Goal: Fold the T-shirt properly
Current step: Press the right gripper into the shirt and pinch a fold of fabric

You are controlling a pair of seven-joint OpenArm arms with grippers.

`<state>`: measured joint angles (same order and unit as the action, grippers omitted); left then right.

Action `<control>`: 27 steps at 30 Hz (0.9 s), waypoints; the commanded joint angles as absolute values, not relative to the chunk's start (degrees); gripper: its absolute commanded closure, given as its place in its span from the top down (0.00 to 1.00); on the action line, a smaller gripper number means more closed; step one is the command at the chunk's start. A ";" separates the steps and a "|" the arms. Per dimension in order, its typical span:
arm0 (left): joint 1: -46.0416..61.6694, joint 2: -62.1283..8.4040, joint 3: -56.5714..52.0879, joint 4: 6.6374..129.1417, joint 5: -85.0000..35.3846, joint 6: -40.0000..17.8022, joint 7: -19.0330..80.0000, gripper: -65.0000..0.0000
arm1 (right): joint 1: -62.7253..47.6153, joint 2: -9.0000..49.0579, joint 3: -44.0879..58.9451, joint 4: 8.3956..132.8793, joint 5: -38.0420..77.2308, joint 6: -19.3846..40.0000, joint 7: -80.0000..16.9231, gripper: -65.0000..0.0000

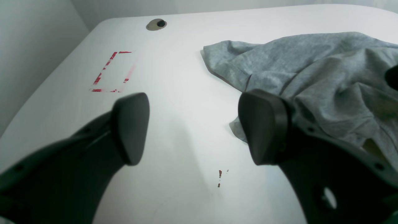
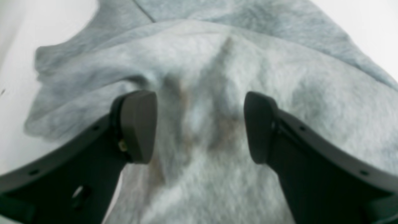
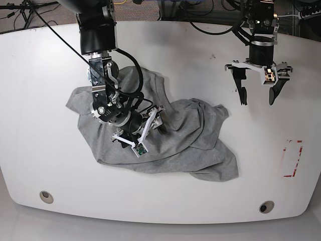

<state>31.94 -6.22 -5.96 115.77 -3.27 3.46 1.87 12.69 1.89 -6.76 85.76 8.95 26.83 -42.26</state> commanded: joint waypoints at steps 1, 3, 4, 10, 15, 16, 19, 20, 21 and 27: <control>32.08 -6.45 -6.13 117.19 -3.21 3.51 -0.10 0.70 | 14.33 1.41 -7.47 86.61 9.79 26.86 -40.22 0.65; 32.08 -6.46 -6.12 117.20 -3.18 3.53 -0.10 0.70 | 14.19 1.33 -7.84 86.95 9.82 26.82 -40.14 0.64; 32.06 -6.44 -6.12 117.20 -3.15 3.58 -0.11 0.70 | 14.04 1.29 -8.00 87.27 9.84 26.83 -40.14 0.64; 31.71 -6.43 -6.29 117.02 -3.13 3.61 -0.08 0.70 | 11.66 0.74 -8.82 90.94 9.21 26.92 -41.12 0.64; 31.76 -6.43 -6.32 116.94 -3.12 3.69 -0.16 0.70 | 10.08 0.43 -8.74 93.49 9.17 26.98 -41.35 0.64; 31.80 -6.42 -6.32 116.97 -3.15 3.69 -0.16 0.70 | 9.77 0.32 -8.64 93.76 9.13 26.96 -41.36 0.64; 31.82 -6.52 -6.26 117.12 -3.04 3.74 -0.25 0.70 | 7.09 0.13 -7.87 95.22 9.49 26.42 -41.25 0.64; 31.85 -6.52 -6.24 117.10 -3.04 3.73 -0.26 0.70 | 6.89 0.08 -7.79 95.12 9.44 26.37 -41.27 0.64; 31.82 -6.51 -6.25 117.10 -3.03 3.72 -0.26 0.70 | 6.74 0.03 -7.76 94.95 9.41 26.35 -41.29 0.64; 31.68 -6.60 -6.34 117.03 -2.91 3.72 -0.26 0.71 | 6.43 0.11 -7.66 92.58 9.13 25.87 -41.08 0.63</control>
<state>31.70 -6.24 -6.11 115.83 -3.25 3.66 1.63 4.93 0.16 -7.84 92.99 8.78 26.37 -43.03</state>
